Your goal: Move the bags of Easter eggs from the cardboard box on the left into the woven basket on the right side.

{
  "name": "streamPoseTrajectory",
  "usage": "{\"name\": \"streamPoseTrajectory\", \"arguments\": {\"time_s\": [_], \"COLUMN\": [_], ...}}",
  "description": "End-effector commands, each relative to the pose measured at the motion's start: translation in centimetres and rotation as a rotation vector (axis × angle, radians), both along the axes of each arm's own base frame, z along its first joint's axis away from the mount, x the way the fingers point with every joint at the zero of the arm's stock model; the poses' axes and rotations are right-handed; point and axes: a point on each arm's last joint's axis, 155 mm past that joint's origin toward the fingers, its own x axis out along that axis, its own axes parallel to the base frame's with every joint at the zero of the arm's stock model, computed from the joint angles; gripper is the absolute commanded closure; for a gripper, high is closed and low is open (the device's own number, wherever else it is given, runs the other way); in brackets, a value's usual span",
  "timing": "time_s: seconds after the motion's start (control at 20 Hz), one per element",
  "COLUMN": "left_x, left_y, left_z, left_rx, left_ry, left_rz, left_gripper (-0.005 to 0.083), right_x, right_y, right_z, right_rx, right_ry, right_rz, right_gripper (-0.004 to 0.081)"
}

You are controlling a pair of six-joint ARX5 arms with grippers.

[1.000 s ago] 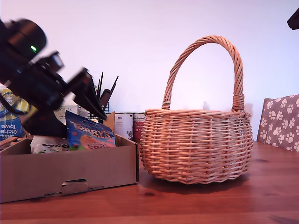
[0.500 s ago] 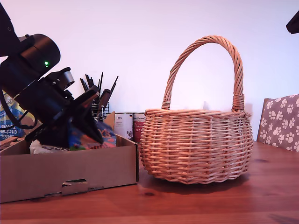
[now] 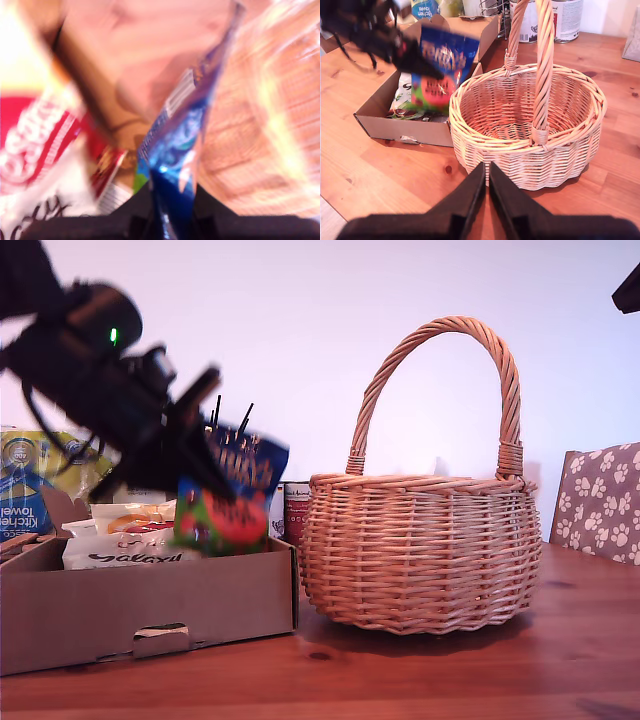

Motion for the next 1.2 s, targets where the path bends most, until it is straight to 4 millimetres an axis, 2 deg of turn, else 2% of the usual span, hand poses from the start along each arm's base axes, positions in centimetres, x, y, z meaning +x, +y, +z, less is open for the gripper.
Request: {"name": "streamPoseTrajectory", "arguments": {"time_s": [0.0,0.1,0.2,0.4,0.65,0.75,0.95,1.15], "left_x": [-0.7,-1.8,-3.1,-5.2,-4.9,-4.3,-2.7,-2.9], "left_y": [-0.3,-1.1,-2.0,-5.1,-9.7,-10.8,-12.9,-14.8], "left_z": [3.0,5.4,7.0,7.6,9.5,9.4,7.3,4.6], "left_rx": [-0.032,-0.081,-0.118,-0.141,-0.147,-0.138,-0.124,-0.123], "left_ry": [-0.052,-0.085,-0.094,-0.098,-0.282,-0.32,-0.369,-0.343], "left_rz": [-0.032,-0.072,-0.116,-0.192,-0.205,-0.184,-0.153,-0.18], "left_gripper": [0.0793,0.0793,0.0793,0.0793,0.0793,0.0793,0.0793,0.0792], "right_x": [0.0,0.0,0.0,0.0,0.0,0.0,0.0,0.0], "right_y": [0.1,0.1,0.1,0.1,0.1,0.1,0.1,0.1], "right_z": [0.6,0.6,0.6,0.6,0.6,0.6,0.6,0.6], "right_rx": [0.002,0.002,0.002,0.002,0.002,0.002,0.002,0.002], "right_ry": [-0.02,-0.02,-0.02,-0.02,-0.02,-0.02,-0.02,-0.02], "right_rz": [0.006,0.006,0.006,0.006,0.007,0.007,0.006,0.006], "right_gripper": [0.0783,0.0783,0.0783,0.0783,0.0783,0.0783,0.0783,0.0783]}}
